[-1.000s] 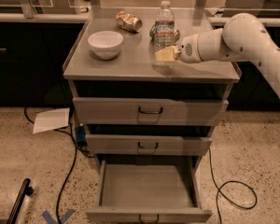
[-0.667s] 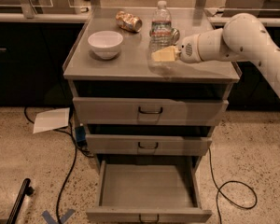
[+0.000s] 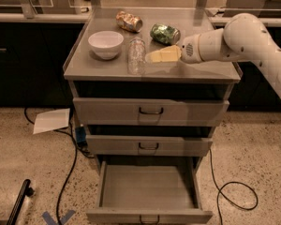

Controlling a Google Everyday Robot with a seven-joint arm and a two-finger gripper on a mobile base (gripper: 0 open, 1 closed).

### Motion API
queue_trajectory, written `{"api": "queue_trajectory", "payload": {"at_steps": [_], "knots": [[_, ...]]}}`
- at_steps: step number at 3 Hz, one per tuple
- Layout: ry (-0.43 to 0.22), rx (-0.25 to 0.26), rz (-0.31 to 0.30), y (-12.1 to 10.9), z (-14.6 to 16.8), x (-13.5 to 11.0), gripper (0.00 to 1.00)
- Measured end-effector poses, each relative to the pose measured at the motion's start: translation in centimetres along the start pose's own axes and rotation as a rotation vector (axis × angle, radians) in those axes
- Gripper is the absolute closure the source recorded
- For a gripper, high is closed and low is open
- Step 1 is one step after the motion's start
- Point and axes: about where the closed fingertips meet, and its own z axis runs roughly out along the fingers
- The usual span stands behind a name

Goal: Pick water bottle from bottom drawer and place on counter

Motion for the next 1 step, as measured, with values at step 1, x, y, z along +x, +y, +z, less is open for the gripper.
{"api": "queue_trajectory", "payload": {"at_steps": [1], "knots": [[0.0, 0.0, 0.0, 0.0, 0.0, 0.0, 0.0]]}}
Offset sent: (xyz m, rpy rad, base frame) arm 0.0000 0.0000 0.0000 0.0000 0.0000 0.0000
